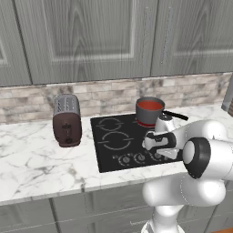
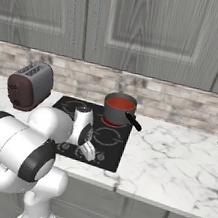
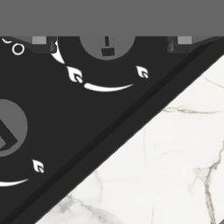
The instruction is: Wait until the marinara sauce is simmered to a deep red color and then turn off the stove.
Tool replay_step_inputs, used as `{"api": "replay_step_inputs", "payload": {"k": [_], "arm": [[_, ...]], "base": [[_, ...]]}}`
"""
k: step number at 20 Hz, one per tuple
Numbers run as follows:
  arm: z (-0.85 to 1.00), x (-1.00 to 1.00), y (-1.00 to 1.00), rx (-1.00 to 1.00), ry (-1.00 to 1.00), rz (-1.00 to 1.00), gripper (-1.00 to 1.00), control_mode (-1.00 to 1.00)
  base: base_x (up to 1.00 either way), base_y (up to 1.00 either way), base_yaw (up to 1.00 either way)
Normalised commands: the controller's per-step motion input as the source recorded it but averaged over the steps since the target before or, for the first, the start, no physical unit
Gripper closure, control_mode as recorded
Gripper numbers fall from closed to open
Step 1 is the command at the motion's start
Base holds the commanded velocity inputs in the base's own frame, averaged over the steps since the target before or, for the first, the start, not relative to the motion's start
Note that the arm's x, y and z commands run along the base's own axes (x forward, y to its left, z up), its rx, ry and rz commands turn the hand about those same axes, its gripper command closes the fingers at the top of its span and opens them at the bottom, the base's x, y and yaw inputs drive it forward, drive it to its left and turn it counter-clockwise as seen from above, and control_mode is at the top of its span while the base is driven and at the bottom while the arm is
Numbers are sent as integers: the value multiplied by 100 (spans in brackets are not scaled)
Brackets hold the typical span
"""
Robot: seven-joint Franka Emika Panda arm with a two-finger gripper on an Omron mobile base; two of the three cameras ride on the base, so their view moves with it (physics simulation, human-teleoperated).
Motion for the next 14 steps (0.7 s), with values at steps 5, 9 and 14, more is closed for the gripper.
{"api": "replay_step_inputs", "payload": {"k": [5, 9, 14], "arm": [[0, 0, 0, 0, 0, 0, -100, -100], [0, 0, 0, 0, 0, 0, -100, -100], [0, 0, 0, 0, 0, 0, -100, -100]], "base": [[0, 0, 0], [0, 0, 0], [0, 0, 0]]}}
